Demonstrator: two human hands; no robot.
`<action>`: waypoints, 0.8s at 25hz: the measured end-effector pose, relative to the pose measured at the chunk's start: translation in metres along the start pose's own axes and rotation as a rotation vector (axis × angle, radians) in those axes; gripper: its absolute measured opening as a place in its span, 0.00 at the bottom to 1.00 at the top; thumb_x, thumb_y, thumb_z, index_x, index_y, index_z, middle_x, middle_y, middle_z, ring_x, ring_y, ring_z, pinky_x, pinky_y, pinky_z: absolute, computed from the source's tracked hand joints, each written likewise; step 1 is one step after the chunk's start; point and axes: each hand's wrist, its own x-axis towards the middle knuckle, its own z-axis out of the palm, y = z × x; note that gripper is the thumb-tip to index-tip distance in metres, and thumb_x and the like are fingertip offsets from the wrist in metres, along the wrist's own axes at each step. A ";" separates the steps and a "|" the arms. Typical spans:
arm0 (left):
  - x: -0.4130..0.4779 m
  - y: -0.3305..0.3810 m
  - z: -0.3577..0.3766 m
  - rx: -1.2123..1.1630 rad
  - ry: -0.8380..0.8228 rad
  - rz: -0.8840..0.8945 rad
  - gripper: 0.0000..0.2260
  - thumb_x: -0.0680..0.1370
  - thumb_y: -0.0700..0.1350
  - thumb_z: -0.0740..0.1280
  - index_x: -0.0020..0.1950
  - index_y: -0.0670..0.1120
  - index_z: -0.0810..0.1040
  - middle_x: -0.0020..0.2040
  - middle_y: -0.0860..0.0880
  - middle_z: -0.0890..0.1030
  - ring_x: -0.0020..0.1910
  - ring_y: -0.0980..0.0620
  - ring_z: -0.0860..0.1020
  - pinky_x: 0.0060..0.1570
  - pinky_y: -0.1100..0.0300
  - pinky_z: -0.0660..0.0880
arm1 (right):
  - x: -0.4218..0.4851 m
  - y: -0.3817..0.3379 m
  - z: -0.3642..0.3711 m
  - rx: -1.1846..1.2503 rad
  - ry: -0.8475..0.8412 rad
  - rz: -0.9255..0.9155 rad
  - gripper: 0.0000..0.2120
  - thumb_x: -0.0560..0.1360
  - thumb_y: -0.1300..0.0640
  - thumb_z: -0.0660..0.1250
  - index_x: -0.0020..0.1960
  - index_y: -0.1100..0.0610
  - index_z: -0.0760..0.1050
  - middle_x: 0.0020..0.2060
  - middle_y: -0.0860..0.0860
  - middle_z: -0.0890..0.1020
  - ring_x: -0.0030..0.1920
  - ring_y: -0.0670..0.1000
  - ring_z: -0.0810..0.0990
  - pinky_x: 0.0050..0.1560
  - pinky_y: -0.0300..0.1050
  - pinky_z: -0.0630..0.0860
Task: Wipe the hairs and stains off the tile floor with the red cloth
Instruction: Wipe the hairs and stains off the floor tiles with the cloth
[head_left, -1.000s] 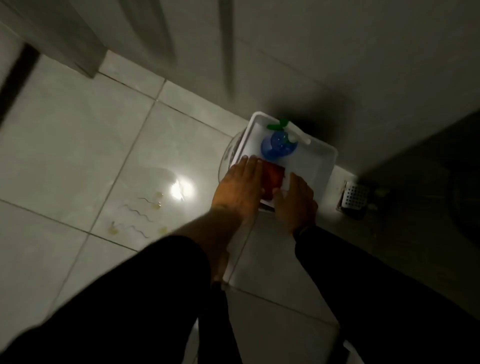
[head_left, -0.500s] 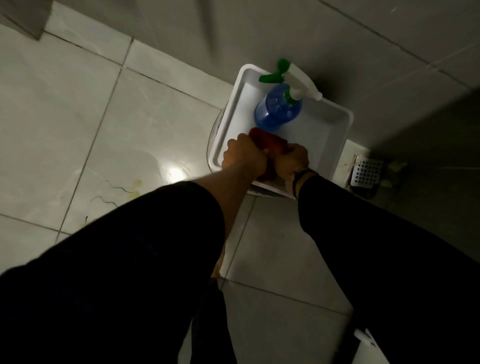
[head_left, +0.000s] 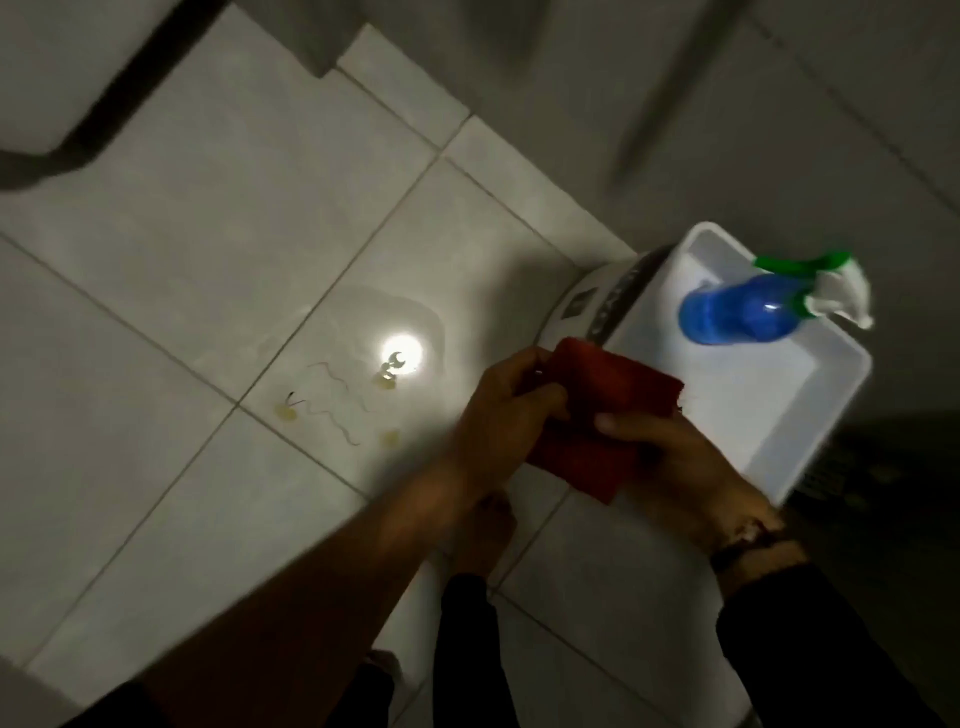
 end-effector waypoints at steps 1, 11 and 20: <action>-0.004 -0.014 -0.026 0.037 0.072 0.031 0.11 0.69 0.42 0.65 0.49 0.47 0.81 0.42 0.50 0.83 0.42 0.56 0.81 0.46 0.59 0.79 | 0.012 0.015 0.026 0.007 -0.046 0.074 0.28 0.74 0.62 0.73 0.74 0.57 0.79 0.66 0.59 0.86 0.66 0.59 0.86 0.64 0.55 0.86; 0.040 -0.270 -0.295 0.642 0.940 -0.190 0.33 0.84 0.62 0.59 0.86 0.49 0.63 0.84 0.44 0.69 0.83 0.42 0.67 0.78 0.44 0.63 | 0.258 0.180 0.208 -0.843 -0.076 -0.098 0.25 0.87 0.67 0.62 0.83 0.60 0.65 0.71 0.65 0.80 0.53 0.51 0.86 0.54 0.40 0.83; 0.077 -0.452 -0.397 1.088 1.147 0.002 0.31 0.85 0.61 0.52 0.89 0.57 0.54 0.90 0.43 0.53 0.88 0.36 0.53 0.81 0.29 0.49 | 0.415 0.312 0.192 -2.117 -0.303 -0.887 0.42 0.75 0.44 0.56 0.87 0.54 0.55 0.88 0.57 0.57 0.88 0.64 0.51 0.85 0.71 0.48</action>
